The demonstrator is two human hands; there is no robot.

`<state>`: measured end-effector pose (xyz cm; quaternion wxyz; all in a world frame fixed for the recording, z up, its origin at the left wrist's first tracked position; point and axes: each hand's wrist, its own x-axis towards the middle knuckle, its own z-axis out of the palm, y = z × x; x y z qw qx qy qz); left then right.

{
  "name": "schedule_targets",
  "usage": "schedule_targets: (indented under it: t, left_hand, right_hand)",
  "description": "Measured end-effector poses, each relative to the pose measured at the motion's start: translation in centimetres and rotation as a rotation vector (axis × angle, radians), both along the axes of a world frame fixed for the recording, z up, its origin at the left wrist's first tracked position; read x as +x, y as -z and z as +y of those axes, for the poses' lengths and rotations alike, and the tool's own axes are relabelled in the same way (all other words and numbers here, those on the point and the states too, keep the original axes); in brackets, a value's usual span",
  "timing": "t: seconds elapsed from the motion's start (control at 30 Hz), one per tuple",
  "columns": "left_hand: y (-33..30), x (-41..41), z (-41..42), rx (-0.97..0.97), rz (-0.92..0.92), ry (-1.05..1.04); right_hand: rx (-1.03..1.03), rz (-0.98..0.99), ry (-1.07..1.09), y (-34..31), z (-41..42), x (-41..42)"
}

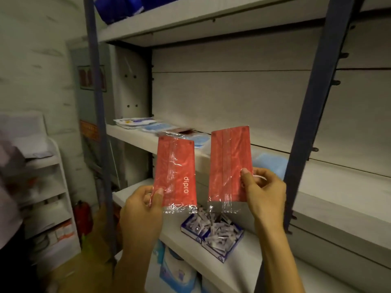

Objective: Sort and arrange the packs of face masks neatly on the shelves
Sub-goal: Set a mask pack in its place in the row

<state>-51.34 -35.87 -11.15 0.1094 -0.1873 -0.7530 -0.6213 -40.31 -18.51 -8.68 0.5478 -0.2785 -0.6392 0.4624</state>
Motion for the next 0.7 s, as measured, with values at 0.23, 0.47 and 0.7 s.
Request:
schedule_targets:
  t: [0.23,0.47,0.7]
  left_hand:
    - [-1.4,-9.8,3.8,-0.006,0.046,0.017]
    - [-2.0,-17.1,8.2,-0.016,0.113,-0.009]
    - [-2.6,-23.4,10.4,-0.01,0.151,-0.028]
  right_hand:
    - [-0.023,0.03,-0.023,-0.9,3.6,-8.8]
    - [0.012,0.036,0.041,-2.4,7.0,-15.1]
    - [0.069,0.0,0.085,-3.8,8.5,-21.1]
